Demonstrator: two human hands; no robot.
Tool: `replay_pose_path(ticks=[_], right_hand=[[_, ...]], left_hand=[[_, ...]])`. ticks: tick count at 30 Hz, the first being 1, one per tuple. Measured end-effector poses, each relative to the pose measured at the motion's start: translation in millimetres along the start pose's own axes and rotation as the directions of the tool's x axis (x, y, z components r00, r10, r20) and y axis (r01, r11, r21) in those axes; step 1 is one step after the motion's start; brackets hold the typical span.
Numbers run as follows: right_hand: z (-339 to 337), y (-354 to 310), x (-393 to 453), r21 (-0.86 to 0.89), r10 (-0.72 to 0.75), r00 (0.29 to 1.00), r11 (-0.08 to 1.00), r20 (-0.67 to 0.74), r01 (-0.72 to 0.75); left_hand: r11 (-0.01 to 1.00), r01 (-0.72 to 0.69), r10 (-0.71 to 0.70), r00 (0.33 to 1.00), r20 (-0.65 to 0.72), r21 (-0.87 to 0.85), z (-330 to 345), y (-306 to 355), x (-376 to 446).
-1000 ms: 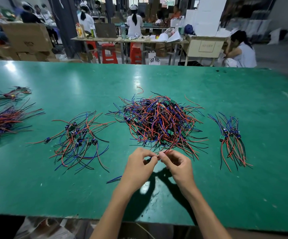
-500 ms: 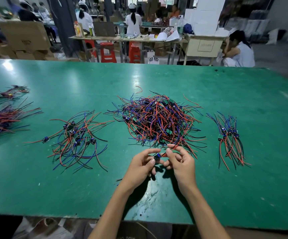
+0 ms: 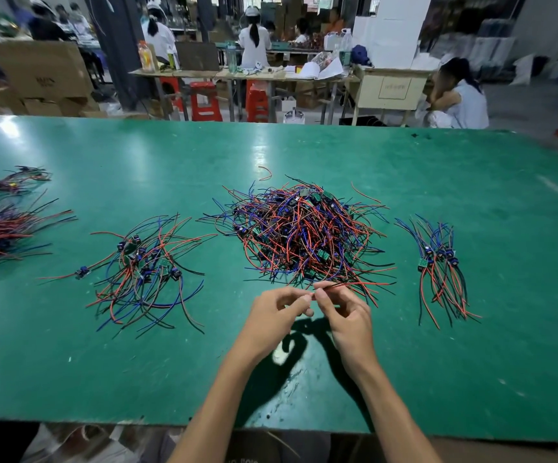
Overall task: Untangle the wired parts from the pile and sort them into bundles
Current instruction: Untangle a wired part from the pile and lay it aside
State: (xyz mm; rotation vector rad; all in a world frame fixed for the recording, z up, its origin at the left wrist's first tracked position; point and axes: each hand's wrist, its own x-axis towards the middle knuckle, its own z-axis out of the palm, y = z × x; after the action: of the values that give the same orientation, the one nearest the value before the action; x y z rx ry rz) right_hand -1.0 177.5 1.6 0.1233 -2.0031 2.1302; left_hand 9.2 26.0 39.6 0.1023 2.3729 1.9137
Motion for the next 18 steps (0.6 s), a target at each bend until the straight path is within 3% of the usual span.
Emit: replay_pose_path(ticks=[3, 9, 14, 18], right_hand=[[-1.3, 1.4, -0.8, -0.038, -0.034, 0.998, 0.999, -0.048, 0.032], [1.5, 6.2, -0.1, -0.093, 0.013, 0.999, 0.996, -0.037, -0.017], [0.8, 5.3, -1.3, -0.059, 0.014, 1.0, 0.998, -0.023, -0.015], [2.9, 0.1, -2.0, -0.052, 0.033, 0.999, 0.998, -0.017, -0.034]], left_hand=[[0.985, -0.044, 0.055, 0.997, -0.06, 0.167, 3.2, -3.6, -0.9], [0.993, -0.002, 0.014, 0.995, -0.096, 0.118, 8.8, -6.7, -2.4], [0.99, -0.094, 0.102, 0.992, -0.069, 0.103, 8.0, -10.7, -6.3], [0.995, -0.088, 0.092, 0.986, -0.141, 0.036, 11.3, -14.5, -0.2]])
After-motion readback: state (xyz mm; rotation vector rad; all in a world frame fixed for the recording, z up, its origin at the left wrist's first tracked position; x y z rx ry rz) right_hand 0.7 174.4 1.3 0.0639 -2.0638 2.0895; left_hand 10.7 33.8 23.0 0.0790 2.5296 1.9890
